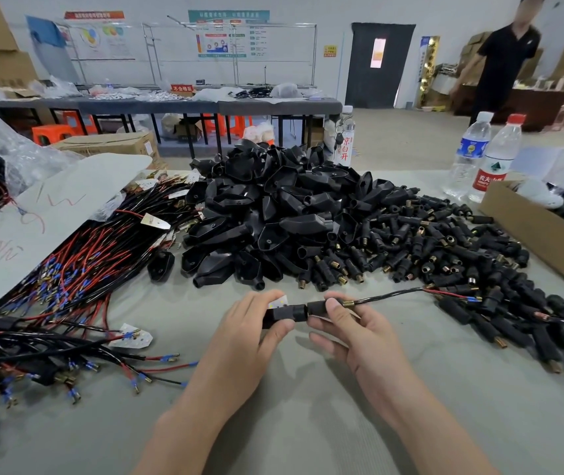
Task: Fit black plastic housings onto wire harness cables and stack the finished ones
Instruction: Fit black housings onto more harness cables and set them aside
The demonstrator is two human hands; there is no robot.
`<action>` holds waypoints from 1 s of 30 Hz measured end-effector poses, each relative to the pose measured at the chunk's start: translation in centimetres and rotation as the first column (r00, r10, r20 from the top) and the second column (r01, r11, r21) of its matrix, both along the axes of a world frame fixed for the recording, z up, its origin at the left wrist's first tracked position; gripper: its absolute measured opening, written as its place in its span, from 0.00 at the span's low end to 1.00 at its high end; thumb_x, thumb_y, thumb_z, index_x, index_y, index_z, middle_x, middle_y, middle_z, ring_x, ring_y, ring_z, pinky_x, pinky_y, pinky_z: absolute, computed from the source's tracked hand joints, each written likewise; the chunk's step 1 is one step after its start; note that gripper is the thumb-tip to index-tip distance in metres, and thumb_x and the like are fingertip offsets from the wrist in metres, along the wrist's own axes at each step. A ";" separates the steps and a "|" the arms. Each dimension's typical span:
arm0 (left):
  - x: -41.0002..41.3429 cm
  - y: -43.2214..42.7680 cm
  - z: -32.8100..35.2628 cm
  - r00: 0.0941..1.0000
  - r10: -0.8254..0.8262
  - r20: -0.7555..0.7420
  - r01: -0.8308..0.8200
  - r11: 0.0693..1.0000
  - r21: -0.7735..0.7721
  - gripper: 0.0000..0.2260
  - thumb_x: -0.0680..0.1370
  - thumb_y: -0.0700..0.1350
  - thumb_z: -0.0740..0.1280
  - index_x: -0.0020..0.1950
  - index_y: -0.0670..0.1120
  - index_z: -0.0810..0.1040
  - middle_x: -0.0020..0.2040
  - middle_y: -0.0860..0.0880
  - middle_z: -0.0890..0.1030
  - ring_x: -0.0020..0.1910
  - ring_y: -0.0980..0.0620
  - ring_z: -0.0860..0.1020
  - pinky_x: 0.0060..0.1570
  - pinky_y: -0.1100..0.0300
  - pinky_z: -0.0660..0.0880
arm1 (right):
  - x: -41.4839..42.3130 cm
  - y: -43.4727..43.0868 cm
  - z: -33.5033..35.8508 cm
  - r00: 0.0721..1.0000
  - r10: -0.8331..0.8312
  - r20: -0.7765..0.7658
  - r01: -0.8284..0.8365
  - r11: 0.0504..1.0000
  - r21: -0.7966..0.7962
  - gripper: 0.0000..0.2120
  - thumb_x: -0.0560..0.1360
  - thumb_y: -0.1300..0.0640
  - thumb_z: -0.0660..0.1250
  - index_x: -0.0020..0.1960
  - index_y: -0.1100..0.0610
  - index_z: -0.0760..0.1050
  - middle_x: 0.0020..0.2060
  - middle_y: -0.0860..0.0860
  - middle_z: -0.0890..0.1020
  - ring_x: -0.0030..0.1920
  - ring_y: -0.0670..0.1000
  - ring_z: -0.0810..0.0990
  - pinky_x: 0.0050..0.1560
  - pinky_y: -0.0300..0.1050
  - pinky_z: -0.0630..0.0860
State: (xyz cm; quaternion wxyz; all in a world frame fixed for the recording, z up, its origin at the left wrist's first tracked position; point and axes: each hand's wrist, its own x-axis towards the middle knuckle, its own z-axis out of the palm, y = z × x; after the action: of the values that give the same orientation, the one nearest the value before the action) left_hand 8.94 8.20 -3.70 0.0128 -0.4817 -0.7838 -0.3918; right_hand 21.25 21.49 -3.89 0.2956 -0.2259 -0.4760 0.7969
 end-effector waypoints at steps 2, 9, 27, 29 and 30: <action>0.0 0.0 0.1 1.000 0.008 -0.010 -0.007 0.999 0.035 0.16 0.80 0.52 0.66 0.67 0.51 0.73 0.59 0.60 0.75 0.60 0.62 0.70 0.61 0.73 0.63 | 0.1 0.0 0.2 1.000 0.007 -0.020 -0.006 1.000 0.023 0.16 0.72 0.53 0.72 0.57 0.58 0.80 0.51 0.58 0.86 0.52 0.56 0.86 0.45 0.43 0.83; -0.4 -0.1 -0.2 0.994 0.018 0.109 -0.030 0.994 0.105 0.16 0.78 0.65 0.58 0.64 0.65 0.71 0.57 0.68 0.75 0.60 0.65 0.73 0.58 0.72 0.67 | 0.6 0.1 0.8 0.996 0.085 -0.040 -0.079 0.987 0.138 0.11 0.78 0.62 0.66 0.56 0.51 0.82 0.54 0.56 0.85 0.53 0.54 0.85 0.47 0.43 0.82; -0.2 -0.3 0.0 0.972 0.203 0.120 -0.219 0.966 0.136 0.16 0.84 0.56 0.53 0.44 0.55 0.78 0.37 0.61 0.78 0.38 0.57 0.76 0.34 0.62 0.67 | 0.5 -0.4 0.7 0.968 0.248 -0.023 -0.245 0.965 0.089 0.16 0.72 0.60 0.67 0.60 0.57 0.78 0.55 0.59 0.85 0.56 0.56 0.84 0.47 0.43 0.81; 0.1 -0.3 0.1 0.971 0.211 0.114 -0.225 0.965 0.136 0.15 0.84 0.55 0.54 0.44 0.55 0.77 0.36 0.60 0.78 0.37 0.57 0.75 0.35 0.62 0.66 | 0.5 -0.6 0.9 0.964 0.261 -0.052 -0.258 0.964 0.058 0.18 0.72 0.60 0.66 0.62 0.59 0.76 0.56 0.59 0.84 0.55 0.56 0.85 0.47 0.43 0.82; 0.2 -0.2 0.2 0.970 0.215 0.114 -0.230 0.963 0.139 0.15 0.83 0.55 0.54 0.44 0.55 0.77 0.35 0.59 0.77 0.37 0.56 0.75 0.35 0.61 0.66 | 0.5 -0.7 1.0 0.962 0.265 -0.069 -0.263 0.964 0.034 0.18 0.73 0.60 0.66 0.62 0.60 0.76 0.56 0.60 0.84 0.55 0.57 0.85 0.47 0.44 0.82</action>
State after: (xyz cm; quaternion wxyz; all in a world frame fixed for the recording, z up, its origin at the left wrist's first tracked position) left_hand 9.11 7.98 -3.51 0.0550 -0.3684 -0.8008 -0.4691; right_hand 21.72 20.80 -2.91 0.2067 -0.1273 -0.5006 0.8310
